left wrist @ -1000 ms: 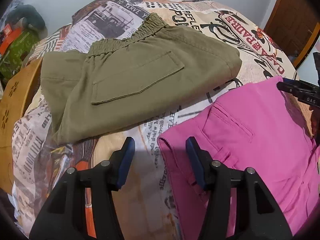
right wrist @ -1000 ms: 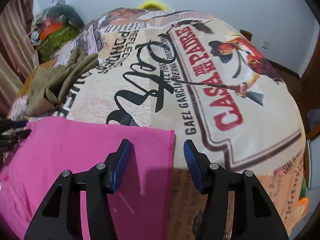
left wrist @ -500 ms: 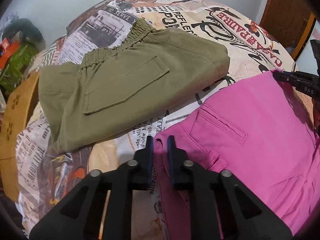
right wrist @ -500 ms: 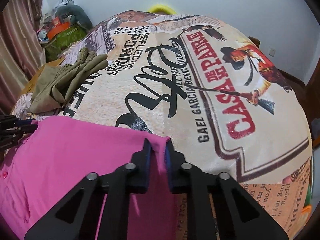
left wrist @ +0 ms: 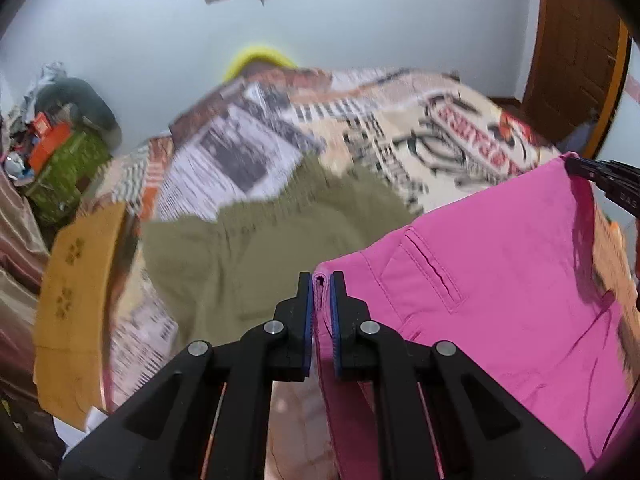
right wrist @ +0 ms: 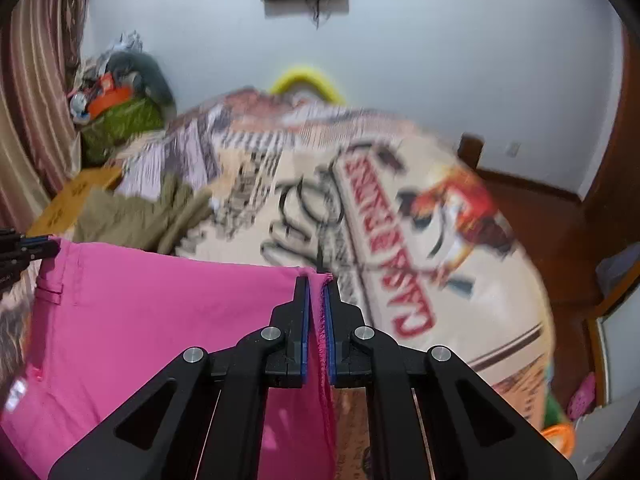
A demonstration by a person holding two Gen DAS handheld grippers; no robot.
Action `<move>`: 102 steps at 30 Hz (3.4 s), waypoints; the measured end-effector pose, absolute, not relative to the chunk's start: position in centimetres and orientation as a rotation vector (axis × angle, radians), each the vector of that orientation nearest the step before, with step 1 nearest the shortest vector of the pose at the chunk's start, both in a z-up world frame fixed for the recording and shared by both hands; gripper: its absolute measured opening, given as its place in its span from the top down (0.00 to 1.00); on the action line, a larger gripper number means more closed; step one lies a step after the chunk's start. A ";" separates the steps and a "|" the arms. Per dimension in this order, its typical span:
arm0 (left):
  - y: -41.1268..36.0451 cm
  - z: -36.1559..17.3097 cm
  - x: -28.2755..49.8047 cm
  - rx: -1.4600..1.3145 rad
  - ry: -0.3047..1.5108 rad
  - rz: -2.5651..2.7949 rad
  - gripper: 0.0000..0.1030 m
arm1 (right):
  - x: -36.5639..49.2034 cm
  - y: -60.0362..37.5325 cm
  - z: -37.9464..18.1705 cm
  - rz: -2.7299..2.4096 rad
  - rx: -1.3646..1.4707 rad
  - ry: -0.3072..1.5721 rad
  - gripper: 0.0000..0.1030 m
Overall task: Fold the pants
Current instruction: 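Lift the hems with both grippers and fold them over toward the waistband, then open both grippers and release the folded pink pants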
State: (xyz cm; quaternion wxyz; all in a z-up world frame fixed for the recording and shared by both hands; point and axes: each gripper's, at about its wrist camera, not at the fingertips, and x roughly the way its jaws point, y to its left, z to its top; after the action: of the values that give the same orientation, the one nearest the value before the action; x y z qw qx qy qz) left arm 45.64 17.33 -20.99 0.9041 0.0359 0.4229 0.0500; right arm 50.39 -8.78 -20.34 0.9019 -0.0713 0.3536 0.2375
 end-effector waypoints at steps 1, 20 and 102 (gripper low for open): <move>17.3 -20.3 45.7 0.074 0.861 0.111 0.92 | 50.3 -8.9 -19.4 0.487 -0.137 0.715 0.95; 12.9 -13.2 33.7 0.141 0.770 0.058 0.93 | 38.3 -12.8 -13.2 0.537 -0.044 0.638 0.95; 2.6 -25.1 20.2 0.191 1.056 -0.254 0.30 | 19.8 -6.6 -23.7 0.828 -0.318 0.903 0.81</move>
State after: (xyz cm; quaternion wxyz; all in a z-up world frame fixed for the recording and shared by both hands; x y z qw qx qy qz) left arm 20.21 2.62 -25.10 0.8518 0.0909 0.5016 -0.1207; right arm 19.76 -6.61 -23.75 0.8064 -0.1487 0.4219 0.3868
